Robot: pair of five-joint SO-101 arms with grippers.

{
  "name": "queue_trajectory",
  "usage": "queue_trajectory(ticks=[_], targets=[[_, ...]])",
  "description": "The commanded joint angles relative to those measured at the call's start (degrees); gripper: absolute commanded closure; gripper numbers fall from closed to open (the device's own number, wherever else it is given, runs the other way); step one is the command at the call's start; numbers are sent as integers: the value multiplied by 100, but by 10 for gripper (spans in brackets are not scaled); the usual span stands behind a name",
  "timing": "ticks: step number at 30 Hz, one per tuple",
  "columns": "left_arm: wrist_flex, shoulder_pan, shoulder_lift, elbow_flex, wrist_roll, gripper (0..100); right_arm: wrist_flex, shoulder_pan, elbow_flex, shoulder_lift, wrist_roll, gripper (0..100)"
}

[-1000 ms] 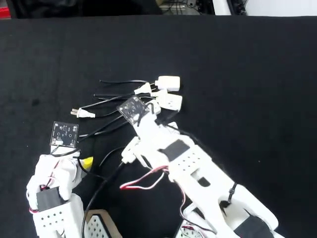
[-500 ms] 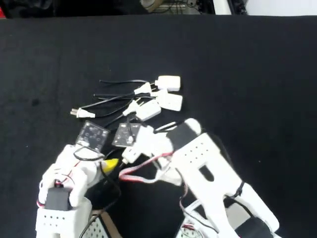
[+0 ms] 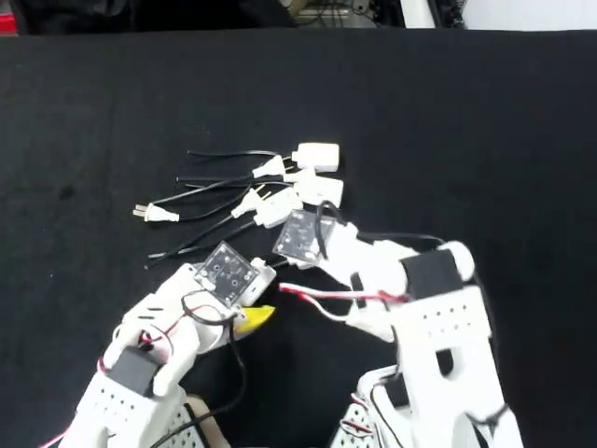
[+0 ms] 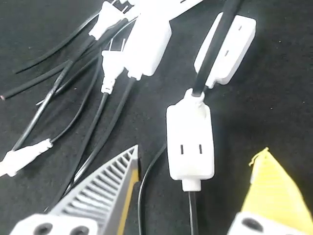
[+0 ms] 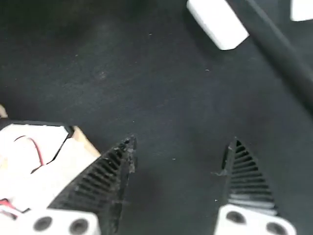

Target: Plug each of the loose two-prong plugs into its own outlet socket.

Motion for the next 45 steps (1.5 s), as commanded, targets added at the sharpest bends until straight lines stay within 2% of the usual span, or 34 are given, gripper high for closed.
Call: queue_trajectory(ticks=[1,9,15,21,32,36,41,45], targets=[[-510,92,1002,-488,79,647,44,97,-295,-356,9,723],[-1380,110,4176,-1437,70,648,70,123,-251,-382,-9,723],[-1688,66,5407,-2009,79,715,62,123,-127,-409,-9,723],[-1714,66,5363,-1991,79,753,26,114,119,-418,-9,723],[-1670,242,4501,-1560,26,906,26,123,119,-418,-26,723],[-1662,171,4062,-1402,35,976,26,123,92,-418,-387,723],[-1108,-629,3473,-1833,26,964,26,123,92,-418,-457,723],[-738,-1490,3341,-2580,-554,973,26,123,92,-418,-492,723]])
